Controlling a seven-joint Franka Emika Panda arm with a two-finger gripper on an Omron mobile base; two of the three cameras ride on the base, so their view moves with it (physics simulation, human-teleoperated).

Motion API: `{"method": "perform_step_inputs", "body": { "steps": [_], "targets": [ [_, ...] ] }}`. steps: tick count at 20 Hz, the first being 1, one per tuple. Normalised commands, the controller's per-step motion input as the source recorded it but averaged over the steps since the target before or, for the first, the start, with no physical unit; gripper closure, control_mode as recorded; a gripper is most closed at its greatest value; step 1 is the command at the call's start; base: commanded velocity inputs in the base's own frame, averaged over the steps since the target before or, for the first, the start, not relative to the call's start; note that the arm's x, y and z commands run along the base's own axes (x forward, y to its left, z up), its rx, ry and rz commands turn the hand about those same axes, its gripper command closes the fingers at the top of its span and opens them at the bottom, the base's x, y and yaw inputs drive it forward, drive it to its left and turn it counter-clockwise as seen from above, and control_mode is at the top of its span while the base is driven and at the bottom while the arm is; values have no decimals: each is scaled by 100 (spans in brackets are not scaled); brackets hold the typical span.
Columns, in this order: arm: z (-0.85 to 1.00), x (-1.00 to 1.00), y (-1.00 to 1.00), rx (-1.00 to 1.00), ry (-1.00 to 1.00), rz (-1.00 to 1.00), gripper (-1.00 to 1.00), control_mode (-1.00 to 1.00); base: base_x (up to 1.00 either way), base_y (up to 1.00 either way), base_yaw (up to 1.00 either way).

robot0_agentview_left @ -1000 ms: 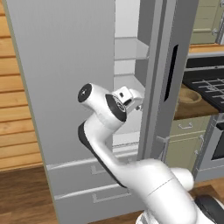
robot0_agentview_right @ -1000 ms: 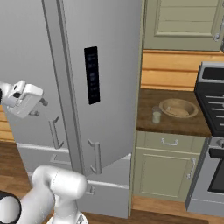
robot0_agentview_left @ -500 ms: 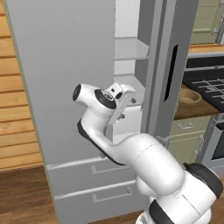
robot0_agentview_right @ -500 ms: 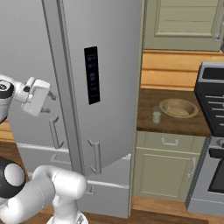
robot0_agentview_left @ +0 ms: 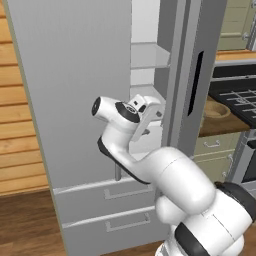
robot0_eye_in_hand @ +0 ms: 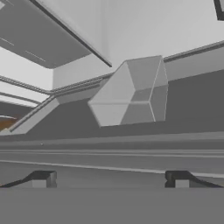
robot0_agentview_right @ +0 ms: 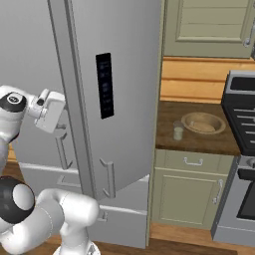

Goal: Grab a lemon wedge from the fridge and one ice cube from the ice bowl, and put them in the glass of lemonade.

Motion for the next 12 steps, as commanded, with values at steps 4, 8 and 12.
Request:
{"method": "perform_step_inputs", "body": {
  "steps": [4,8,12],
  "targets": [
    [0,25,0,-6,1,7,-100,-100,0,0,0],
    [0,30,0,-7,8,6,-100,-100,0,0,0],
    [-1,7,-26,-3,3,2,-100,-100,0,0,0]
  ]
}}
